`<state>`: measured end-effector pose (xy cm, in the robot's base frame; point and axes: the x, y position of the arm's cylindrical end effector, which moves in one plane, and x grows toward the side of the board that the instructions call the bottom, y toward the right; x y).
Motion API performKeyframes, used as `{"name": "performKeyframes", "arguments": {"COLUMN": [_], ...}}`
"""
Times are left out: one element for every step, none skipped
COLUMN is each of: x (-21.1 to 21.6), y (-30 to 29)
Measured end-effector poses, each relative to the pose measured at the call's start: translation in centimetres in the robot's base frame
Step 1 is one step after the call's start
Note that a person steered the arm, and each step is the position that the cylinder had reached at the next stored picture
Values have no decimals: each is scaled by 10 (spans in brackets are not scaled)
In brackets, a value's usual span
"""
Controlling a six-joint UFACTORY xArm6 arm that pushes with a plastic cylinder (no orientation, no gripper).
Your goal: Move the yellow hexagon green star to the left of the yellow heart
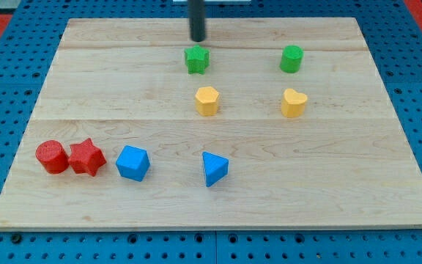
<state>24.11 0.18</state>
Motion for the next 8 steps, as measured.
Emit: {"name": "performKeyframes", "arguments": {"x": [37, 81, 112, 118, 82, 77, 113, 120], "y": [-1, -51, -104, -124, -123, -162, -161, -153]}}
